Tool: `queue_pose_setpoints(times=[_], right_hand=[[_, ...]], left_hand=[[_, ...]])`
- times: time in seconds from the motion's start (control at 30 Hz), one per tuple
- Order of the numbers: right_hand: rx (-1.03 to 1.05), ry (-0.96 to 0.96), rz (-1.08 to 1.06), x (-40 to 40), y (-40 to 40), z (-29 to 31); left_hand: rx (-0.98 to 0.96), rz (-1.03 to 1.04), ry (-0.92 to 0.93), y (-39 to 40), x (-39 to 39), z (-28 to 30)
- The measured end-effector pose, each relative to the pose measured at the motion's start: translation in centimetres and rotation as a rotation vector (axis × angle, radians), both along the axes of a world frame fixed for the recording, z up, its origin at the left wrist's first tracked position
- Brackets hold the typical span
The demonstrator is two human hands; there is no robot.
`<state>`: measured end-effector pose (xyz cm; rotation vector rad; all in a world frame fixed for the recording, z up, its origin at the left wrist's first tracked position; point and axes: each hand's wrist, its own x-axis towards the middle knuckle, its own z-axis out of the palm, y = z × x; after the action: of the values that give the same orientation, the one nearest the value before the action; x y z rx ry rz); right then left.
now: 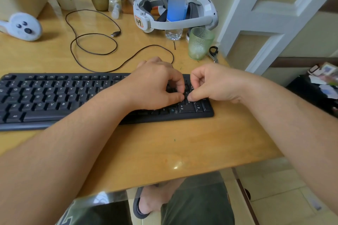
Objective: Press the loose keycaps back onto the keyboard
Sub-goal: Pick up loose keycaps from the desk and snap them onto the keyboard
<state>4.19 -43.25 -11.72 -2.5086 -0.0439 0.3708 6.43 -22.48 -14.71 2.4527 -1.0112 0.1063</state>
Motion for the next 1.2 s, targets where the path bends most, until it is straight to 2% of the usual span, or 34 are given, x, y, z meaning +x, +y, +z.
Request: queue_pose_setpoints(times=[0.2,0.37,0.57,0.67,0.83,0.97,1.2], right_hand=[[-0.076,-0.038,0.034,-0.1,0.2,-0.2],[0.034,0.021,0.013,-0.1,-0.2,0.0],[-0.087,0.018,0.047,-0.2,0.4,0.4],[-0.029,0.058,0.044,-0.3,0.2,0.4],[-0.059,-0.011,0.041,-0.2,0.4,-0.3],[0.041,0.015,0.041,-0.7,-0.1,-0.5],[-0.236,-0.072,0.113,-1.2,0.9,0.4]], left_hand=[[0.085,0.088,0.017,-0.5,-0.4,0.2],[0.098,0.114,0.045,-0.5,-0.6,0.5],[0.102,0.126,0.065,-0.6,-0.8,0.7],[0.109,0.114,0.073,-0.5,-0.8,0.8],[0.107,0.082,0.131,-0.3,-0.8,0.8],[0.115,0.061,0.132,-0.2,-0.9,0.9],[0.143,0.063,0.140,-0.1,-0.8,0.9]])
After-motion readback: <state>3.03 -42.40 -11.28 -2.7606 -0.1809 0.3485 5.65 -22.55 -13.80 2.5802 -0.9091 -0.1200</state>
